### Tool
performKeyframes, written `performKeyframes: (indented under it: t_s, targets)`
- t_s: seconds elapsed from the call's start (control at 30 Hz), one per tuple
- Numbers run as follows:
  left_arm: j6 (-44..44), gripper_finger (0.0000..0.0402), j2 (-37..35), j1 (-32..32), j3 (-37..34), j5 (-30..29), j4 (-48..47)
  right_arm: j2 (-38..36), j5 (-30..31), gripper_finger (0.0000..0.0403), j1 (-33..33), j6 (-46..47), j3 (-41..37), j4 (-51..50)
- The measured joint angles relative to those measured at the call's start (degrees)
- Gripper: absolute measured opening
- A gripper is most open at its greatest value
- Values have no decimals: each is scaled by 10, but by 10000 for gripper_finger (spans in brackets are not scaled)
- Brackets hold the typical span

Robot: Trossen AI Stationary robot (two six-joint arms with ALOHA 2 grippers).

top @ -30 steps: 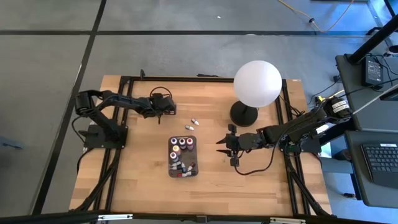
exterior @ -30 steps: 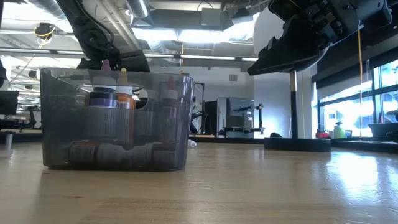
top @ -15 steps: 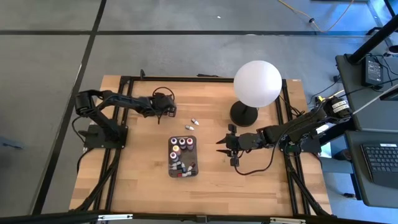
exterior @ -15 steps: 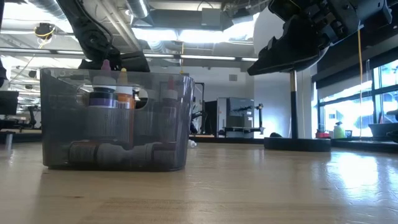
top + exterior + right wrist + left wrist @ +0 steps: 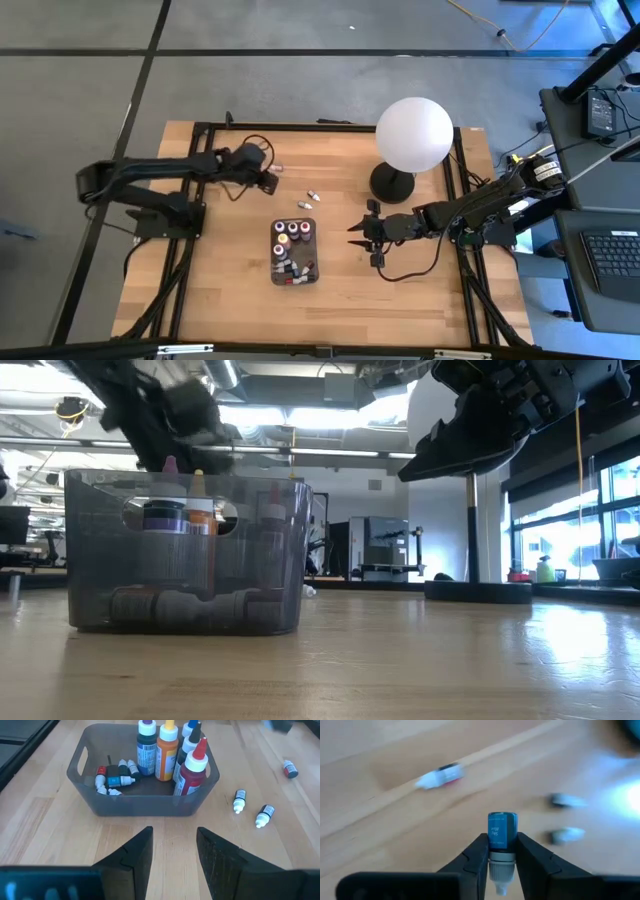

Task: Pick & Place food coloring
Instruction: Put the small blue food coloring bottle into the black bin

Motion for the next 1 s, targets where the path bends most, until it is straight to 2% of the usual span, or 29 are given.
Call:
performKeyframes:
  t_s: [0.27, 0.4, 0.53, 0.67, 0.87, 1.0]
  targets:
    - [49, 77, -154, -44, 0, 75, 18, 0, 0, 155, 0, 1, 0, 0]
    - [85, 80, -178, -117, 1, 119, 105, 0, 0, 155, 0, -1, 0, 0]
    - [154, 82, -163, -225, 2, 155, 224, 0, 0, 155, -2, -9, 0, 1]
    - [207, 77, -136, -323, 2, 137, 271, 0, 0, 155, -7, -13, 0, 1]
    - [201, 77, -72, -433, 7, 15, 264, 0, 0, 155, -17, -11, 0, 1]
    - [193, 77, -8, -482, 48, -20, 240, 0, 0, 155, -22, 1, 0, 1]
